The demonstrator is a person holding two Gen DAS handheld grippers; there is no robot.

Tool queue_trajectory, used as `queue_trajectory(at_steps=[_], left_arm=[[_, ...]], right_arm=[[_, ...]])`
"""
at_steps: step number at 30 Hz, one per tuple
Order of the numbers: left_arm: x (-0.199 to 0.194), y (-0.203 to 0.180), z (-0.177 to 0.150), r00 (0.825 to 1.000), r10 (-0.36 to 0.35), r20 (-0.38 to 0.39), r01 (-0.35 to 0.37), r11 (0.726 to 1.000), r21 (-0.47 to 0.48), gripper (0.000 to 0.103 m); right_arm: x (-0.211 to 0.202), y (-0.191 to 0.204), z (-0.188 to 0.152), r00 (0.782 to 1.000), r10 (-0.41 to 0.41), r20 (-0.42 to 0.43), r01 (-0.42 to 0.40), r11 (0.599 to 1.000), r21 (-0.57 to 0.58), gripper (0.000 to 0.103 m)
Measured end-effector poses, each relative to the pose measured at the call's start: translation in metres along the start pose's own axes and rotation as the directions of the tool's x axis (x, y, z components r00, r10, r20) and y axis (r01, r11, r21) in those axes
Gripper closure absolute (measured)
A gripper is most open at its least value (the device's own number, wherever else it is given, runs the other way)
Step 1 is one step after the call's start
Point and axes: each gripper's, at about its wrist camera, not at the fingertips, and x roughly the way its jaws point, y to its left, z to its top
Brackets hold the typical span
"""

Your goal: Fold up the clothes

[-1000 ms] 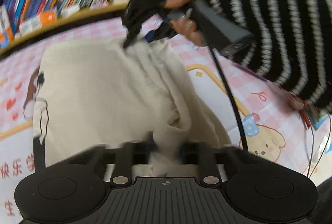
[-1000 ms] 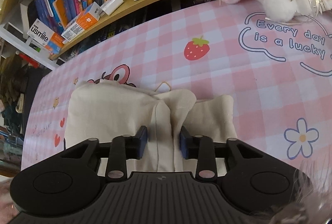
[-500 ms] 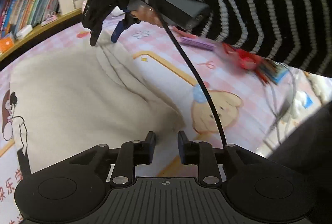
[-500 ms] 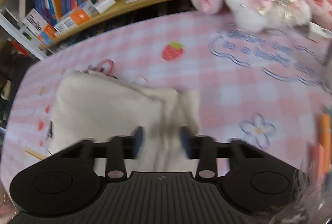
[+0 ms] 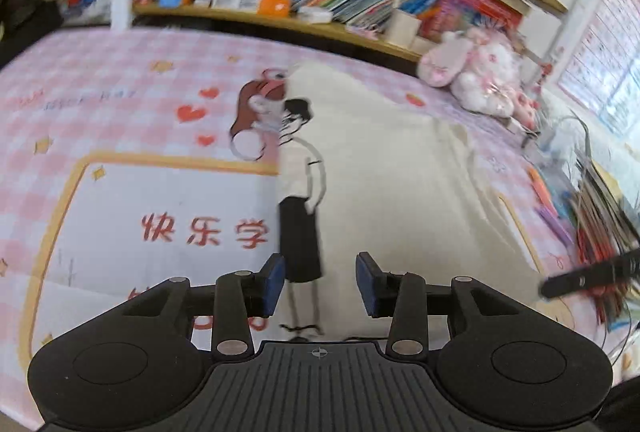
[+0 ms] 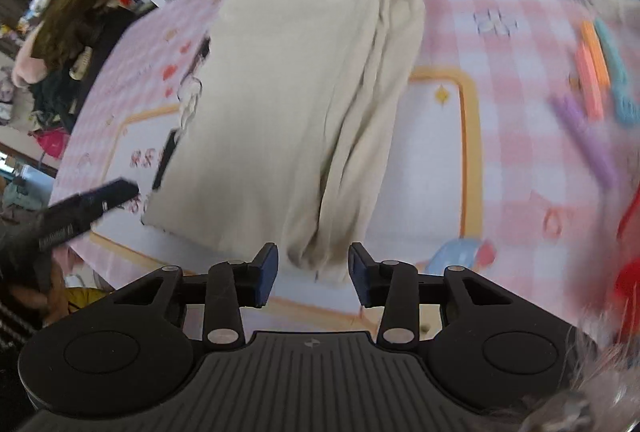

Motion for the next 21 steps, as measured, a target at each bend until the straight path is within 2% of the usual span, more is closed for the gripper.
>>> queue_trajectory(at_steps=[1,2,4,7,8,10,12,14,15,16,17,19,21], left_arm=[[-0.001,0.011,0.001,1.000,0.015,0.005,-0.014,0.999,-0.039,0.064],[-0.001,0.020,0.002,1.000,0.024,0.006,-0.023,0.997,-0.068,0.064],[0.000,0.025,-0.001,1.000,0.014,-0.011,-0.015,0.997,-0.077,0.069],[0.001,0.032,-0.005,0.999,0.000,-0.035,-0.003,0.996,-0.091,0.070],[0.001,0.034,-0.006,0.999,-0.005,-0.044,0.001,0.995,-0.096,0.070],[0.001,0.039,-0.009,0.998,-0.015,-0.060,0.009,0.994,-0.106,0.070],[0.002,0.044,-0.009,0.997,-0.034,-0.072,0.026,0.994,-0.106,0.067],[0.004,0.049,-0.006,0.994,-0.063,-0.084,0.053,0.992,-0.114,0.066],[0.005,0.052,-0.004,0.993,-0.077,-0.090,0.067,0.991,-0.118,0.065],[0.006,0.054,-0.003,0.991,-0.092,-0.096,0.080,0.989,-0.122,0.062],[0.007,0.056,-0.001,0.989,-0.106,-0.101,0.093,0.988,-0.126,0.060],[0.009,0.061,0.002,0.984,-0.135,-0.112,0.119,0.984,-0.135,0.054],[0.012,0.066,0.005,0.979,-0.164,-0.123,0.145,0.979,-0.144,0.054]], right_arm=[[0.004,0.003,-0.002,1.000,-0.015,-0.003,0.015,1.000,-0.003,0.090],[0.003,0.007,-0.002,1.000,-0.021,0.004,0.021,1.000,-0.008,0.096],[-0.006,0.017,0.000,0.999,-0.018,0.039,0.019,1.000,-0.021,0.096],[-0.036,0.031,0.002,0.991,-0.025,0.134,0.030,0.999,-0.033,0.097],[-0.038,0.029,0.001,0.989,-0.040,0.143,0.041,0.999,-0.009,0.097],[-0.028,0.018,-0.006,0.991,-0.070,0.114,0.064,0.996,0.061,0.097],[-0.003,0.002,-0.017,0.994,-0.104,0.037,0.099,0.987,0.124,0.097],[0.018,-0.008,-0.028,0.990,-0.139,-0.006,0.138,0.977,0.161,0.094],[0.018,-0.008,-0.030,0.990,-0.140,0.004,0.137,0.975,0.176,0.093],[0.016,-0.009,-0.032,0.989,-0.150,0.015,0.145,0.970,0.194,0.087],[0.011,-0.008,-0.034,0.985,-0.166,0.036,0.155,0.966,0.209,0.076],[0.000,-0.004,-0.036,0.977,-0.188,0.102,0.162,0.963,0.216,0.064],[-0.005,-0.001,-0.038,0.968,-0.198,0.153,0.161,0.961,0.223,0.064]])
